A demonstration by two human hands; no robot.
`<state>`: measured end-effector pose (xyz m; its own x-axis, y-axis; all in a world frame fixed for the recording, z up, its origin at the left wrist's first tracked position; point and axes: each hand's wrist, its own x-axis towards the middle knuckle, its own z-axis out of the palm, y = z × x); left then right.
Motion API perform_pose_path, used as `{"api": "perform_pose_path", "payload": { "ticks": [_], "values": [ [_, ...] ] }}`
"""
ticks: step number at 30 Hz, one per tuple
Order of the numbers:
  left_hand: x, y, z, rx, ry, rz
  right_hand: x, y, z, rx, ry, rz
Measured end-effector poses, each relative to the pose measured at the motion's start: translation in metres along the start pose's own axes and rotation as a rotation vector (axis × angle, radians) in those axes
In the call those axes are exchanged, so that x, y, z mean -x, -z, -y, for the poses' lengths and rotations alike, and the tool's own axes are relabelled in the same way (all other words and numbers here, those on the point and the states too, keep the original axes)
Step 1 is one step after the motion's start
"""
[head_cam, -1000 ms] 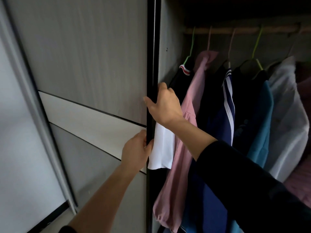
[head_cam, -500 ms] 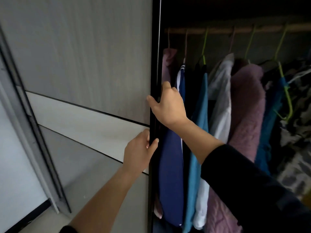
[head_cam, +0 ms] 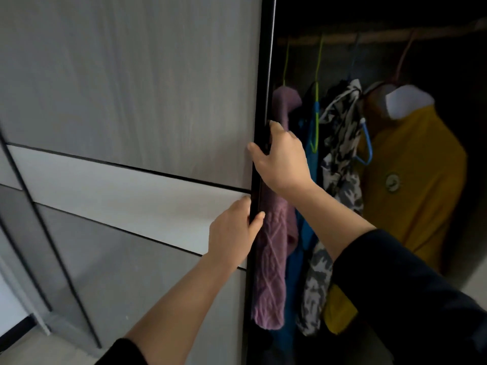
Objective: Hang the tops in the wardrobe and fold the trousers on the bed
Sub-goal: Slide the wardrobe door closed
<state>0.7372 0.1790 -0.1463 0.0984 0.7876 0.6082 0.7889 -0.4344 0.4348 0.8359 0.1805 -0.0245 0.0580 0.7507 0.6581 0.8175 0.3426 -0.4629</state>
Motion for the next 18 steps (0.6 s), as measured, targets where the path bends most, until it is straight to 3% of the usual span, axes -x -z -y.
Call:
{"api": "perform_pose_path", "payload": {
  "ticks": [5,8,11,13,15,18],
  "values": [
    [0.007,-0.01,-0.03,0.006,-0.25,0.11,0.02,0.047,-0.035,0.079,-0.034,-0.031],
    [0.007,-0.006,-0.029,-0.047,-0.312,-0.084,0.033,0.071,-0.05,0.148,-0.023,-0.054],
    [-0.007,0.003,-0.024,-0.171,-0.282,-0.205,0.047,0.08,-0.055,0.344,0.119,-0.201],
    [-0.019,0.01,-0.024,-0.261,-0.322,-0.166,0.058,0.085,-0.063,0.524,0.266,-0.226],
    [-0.027,0.013,-0.025,-0.338,-0.375,-0.086,0.072,0.087,-0.075,0.721,0.421,-0.133],
    [-0.026,0.009,-0.032,-0.414,-0.443,0.016,0.088,0.09,-0.092,0.879,0.477,-0.072]
  ]
}}
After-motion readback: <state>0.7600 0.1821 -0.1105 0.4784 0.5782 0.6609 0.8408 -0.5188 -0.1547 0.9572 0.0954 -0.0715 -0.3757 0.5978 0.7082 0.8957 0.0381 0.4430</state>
